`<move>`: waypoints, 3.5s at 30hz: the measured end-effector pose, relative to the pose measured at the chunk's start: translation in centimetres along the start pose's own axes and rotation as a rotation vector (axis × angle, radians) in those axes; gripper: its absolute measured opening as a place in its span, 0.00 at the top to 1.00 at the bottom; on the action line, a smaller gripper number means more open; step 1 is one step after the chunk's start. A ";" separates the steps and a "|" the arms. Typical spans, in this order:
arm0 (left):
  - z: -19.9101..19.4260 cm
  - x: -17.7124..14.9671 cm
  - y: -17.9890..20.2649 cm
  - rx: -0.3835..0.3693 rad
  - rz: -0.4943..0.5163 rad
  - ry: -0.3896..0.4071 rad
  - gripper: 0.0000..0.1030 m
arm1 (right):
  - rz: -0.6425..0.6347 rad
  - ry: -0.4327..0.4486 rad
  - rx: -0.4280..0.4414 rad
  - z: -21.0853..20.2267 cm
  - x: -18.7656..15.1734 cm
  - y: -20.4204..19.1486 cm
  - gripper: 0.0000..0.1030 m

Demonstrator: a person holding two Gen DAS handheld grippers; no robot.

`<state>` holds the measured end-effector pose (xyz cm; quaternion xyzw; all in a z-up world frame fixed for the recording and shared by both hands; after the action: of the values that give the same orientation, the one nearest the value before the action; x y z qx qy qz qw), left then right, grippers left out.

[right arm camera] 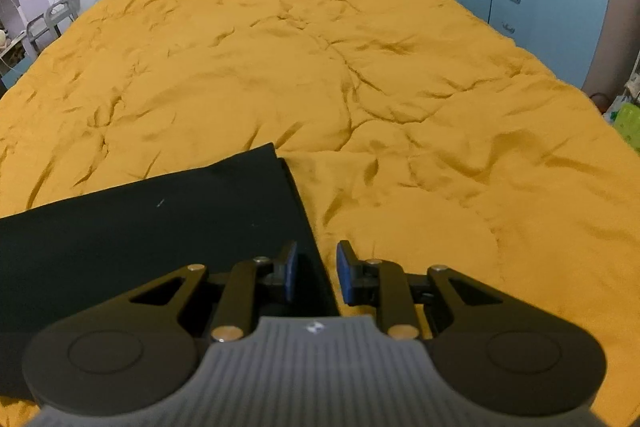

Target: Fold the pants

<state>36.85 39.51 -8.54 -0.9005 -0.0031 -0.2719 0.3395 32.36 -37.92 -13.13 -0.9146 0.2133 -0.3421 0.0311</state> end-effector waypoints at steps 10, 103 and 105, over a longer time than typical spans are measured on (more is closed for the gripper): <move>0.8 -1.4 -1.9 0.138 -0.174 0.001 0.50 | -0.044 0.034 0.018 -0.7 -0.2 -0.9 0.82; -23.6 -8.1 13.0 -0.490 -0.392 0.199 0.65 | 0.494 -0.416 0.688 1.9 -3.9 -5.0 1.00; -21.2 -8.4 9.2 -0.459 -0.492 0.166 0.65 | 0.390 -0.343 0.735 0.0 -2.3 -6.0 1.00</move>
<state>21.12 20.92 -5.13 -0.9004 -0.1312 -0.4116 0.0516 33.04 -31.51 -13.32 -0.8289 0.2379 -0.2265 0.4528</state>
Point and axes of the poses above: each gripper's, at about its wrist camera, not at the fingertips, and z roughly the way its jaws point, y to its right, x to its top, the point moved 2 cm from there along z, roughly the way its jaws point, and after that the axes turned 10 degrees about z, right-handed, at the moved point
